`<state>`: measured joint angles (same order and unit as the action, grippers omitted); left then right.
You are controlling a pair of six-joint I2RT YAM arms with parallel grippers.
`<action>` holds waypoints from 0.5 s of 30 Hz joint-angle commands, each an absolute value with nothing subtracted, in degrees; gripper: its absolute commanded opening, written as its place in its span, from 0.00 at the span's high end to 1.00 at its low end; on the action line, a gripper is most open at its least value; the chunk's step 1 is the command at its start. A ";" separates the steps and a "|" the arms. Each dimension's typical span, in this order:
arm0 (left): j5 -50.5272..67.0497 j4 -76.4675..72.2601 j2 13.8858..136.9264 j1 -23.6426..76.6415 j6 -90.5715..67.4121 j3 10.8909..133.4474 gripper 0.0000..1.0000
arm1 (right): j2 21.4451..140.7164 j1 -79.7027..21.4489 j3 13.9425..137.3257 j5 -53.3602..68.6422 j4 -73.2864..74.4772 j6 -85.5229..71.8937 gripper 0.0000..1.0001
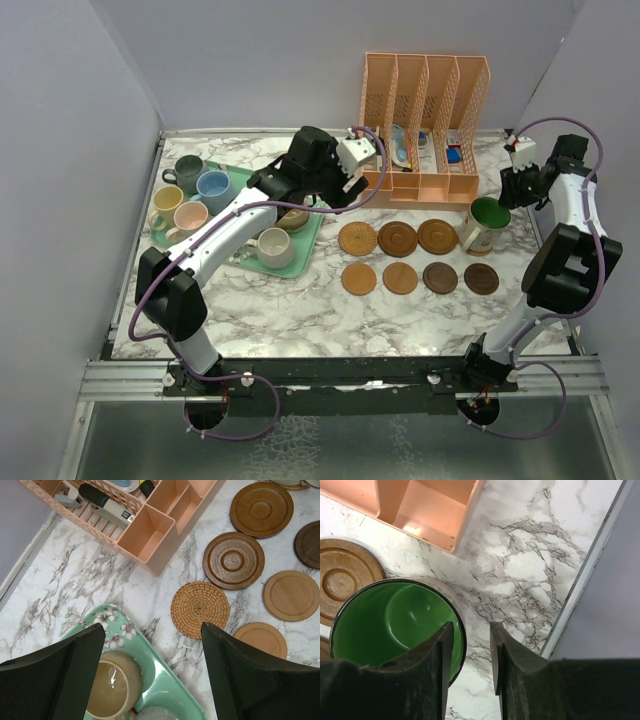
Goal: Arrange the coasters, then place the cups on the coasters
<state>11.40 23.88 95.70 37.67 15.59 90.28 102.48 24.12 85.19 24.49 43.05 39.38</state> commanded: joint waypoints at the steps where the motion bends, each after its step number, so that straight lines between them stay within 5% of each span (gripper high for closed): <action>1: 12.63 23.50 93.33 37.53 16.36 89.75 0.19 | 101.11 24.61 87.88 26.63 44.89 39.06 0.62; 15: 7.55 25.98 90.83 35.57 20.06 89.82 0.11 | 90.65 14.66 87.29 28.27 46.74 30.20 0.47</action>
